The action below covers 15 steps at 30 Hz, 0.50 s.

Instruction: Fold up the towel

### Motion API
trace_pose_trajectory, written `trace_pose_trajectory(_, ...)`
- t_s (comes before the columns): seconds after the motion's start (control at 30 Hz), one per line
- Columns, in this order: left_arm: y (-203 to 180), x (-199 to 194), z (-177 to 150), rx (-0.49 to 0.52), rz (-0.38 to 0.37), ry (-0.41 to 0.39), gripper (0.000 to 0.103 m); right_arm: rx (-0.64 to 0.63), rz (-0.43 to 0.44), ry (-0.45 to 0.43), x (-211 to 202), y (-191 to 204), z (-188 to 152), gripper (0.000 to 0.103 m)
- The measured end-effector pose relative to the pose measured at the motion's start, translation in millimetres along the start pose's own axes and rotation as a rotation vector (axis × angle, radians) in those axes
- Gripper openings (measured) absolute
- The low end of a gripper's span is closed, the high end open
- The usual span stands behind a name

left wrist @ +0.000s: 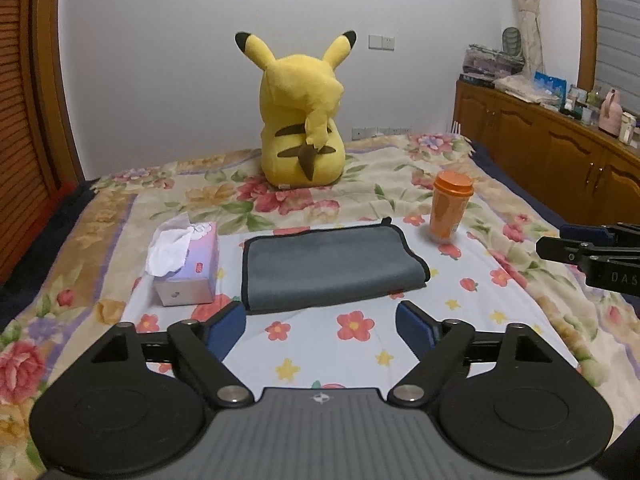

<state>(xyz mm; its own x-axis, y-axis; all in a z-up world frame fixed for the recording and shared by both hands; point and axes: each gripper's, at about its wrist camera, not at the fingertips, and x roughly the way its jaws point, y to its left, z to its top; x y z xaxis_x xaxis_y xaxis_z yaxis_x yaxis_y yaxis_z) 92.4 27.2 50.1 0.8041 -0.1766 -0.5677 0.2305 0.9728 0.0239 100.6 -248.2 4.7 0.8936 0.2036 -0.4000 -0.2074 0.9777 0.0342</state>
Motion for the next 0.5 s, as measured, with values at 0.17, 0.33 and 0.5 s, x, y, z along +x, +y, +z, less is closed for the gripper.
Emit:
trace_pose_trajectory(0.17, -4, -14, -9, -0.014, -0.007, -0.027, 0.098, 0.019, 0.004, -0.016, -11, 0, -6, 0.062)
trace_pose_trajectory(0.33, -8, -22, -21, -0.008, -0.002, -0.045, 0.103, 0.016, 0.014, -0.043, -21, 4, -13, 0.092)
trace_pose_trajectory(0.5, -11, -25, -30, -0.008, -0.006, -0.049, 0.103, -0.006, 0.012, -0.037, -24, 9, -21, 0.099)
